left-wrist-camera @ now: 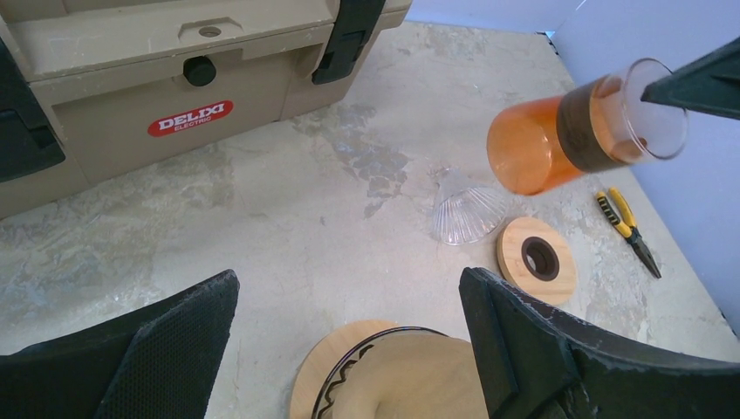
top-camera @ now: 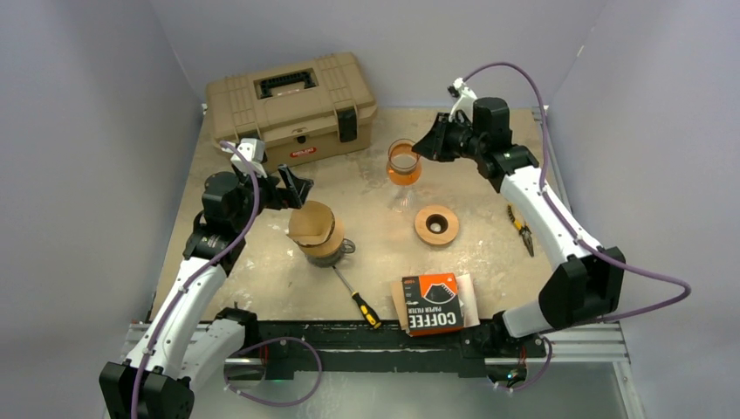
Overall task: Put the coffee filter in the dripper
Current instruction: Place the coffee server at the center of the board.
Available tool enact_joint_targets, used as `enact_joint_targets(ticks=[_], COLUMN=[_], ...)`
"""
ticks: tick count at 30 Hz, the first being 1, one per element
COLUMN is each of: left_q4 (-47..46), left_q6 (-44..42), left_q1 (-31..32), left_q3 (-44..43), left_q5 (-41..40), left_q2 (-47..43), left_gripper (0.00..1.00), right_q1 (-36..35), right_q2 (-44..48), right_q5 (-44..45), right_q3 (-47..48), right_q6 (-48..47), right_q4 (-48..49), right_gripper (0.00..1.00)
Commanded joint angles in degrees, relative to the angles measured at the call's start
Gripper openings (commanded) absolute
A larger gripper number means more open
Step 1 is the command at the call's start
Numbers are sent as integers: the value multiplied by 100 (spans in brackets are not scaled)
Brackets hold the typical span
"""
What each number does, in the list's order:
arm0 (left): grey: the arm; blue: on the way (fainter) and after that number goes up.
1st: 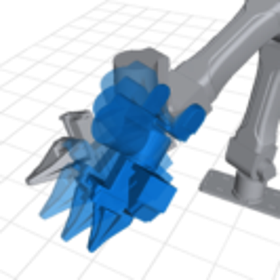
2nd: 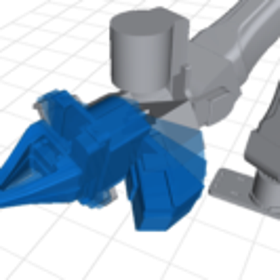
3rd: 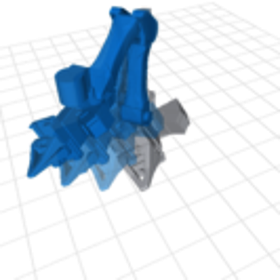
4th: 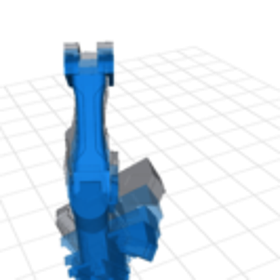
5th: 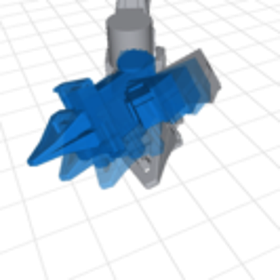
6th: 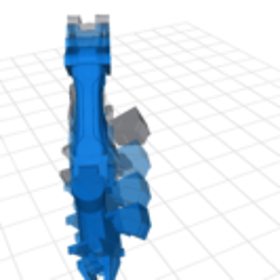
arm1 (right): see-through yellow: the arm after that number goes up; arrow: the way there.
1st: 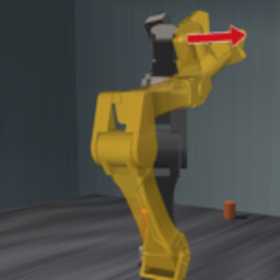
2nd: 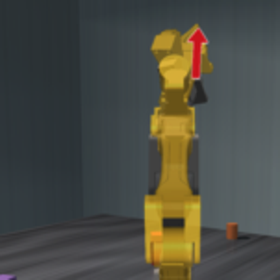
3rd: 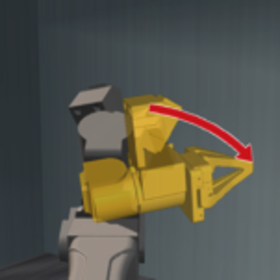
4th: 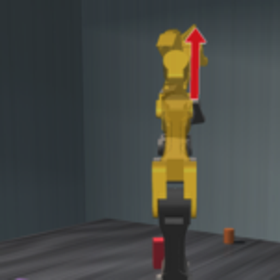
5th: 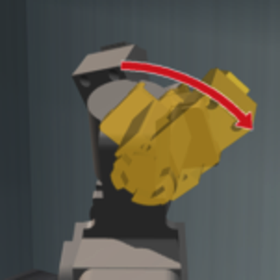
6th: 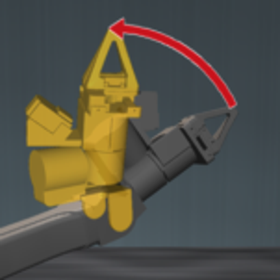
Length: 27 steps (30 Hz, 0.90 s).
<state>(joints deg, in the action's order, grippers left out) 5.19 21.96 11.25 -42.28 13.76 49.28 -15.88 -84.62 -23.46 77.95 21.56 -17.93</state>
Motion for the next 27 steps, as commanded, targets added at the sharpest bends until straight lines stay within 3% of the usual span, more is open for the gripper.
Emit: enact_joint_targets(ticks=[1, 13, 27], left_q4=[-264, -264, -257], left_q6=[81, 96, 90], left_q1=[-61, -78, -85], left_q3=[31, 45, 53], left_q5=[122, 145, 138], left_q2=[-48, -75, -77], left_gripper=[98, 98, 98], right_q1=[-300, -636, -742], right_q2=[554, 648, 86], right_q5=[-485, -506, -631], right_q3=[-165, -1497, -1805], right_q6=[63, 173, 61], right_q4=[134, 480, 732], right_gripper=[0, 0, 0])
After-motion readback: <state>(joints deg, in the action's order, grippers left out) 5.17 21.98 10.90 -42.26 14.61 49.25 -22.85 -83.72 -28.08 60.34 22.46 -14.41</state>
